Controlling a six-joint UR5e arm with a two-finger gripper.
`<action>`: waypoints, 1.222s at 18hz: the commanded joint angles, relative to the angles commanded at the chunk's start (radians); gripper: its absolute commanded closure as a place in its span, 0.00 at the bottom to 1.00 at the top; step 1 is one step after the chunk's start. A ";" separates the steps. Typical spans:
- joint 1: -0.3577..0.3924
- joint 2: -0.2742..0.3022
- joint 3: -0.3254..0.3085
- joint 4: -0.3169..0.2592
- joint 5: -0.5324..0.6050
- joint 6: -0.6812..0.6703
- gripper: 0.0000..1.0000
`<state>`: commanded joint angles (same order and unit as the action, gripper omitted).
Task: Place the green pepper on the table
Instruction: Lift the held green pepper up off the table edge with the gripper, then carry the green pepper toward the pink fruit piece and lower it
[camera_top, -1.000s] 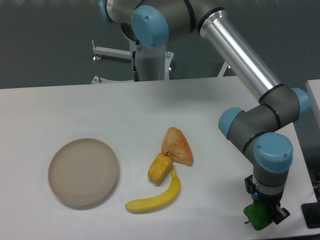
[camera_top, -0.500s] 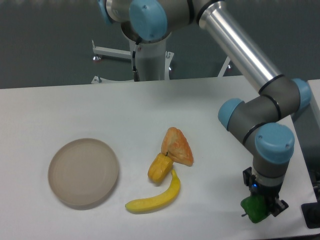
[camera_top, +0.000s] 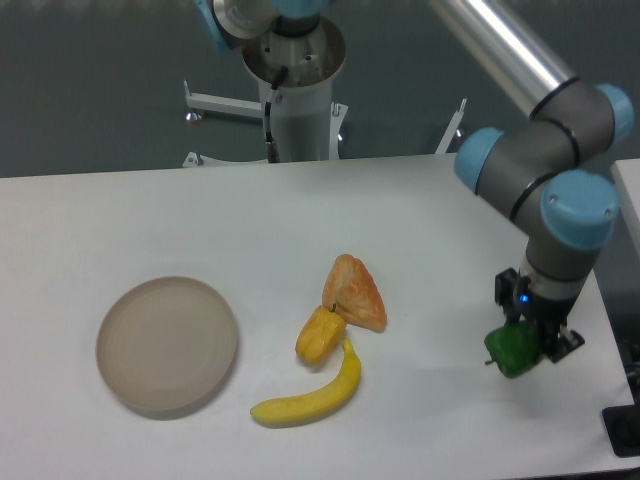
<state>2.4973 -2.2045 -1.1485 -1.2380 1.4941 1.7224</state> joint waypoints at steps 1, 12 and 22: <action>0.008 0.020 -0.040 0.003 0.002 0.032 0.49; 0.060 0.121 -0.282 0.106 -0.041 0.120 0.49; 0.072 0.141 -0.335 0.103 -0.137 0.056 0.50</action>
<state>2.5694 -2.0632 -1.4833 -1.1351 1.3576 1.7780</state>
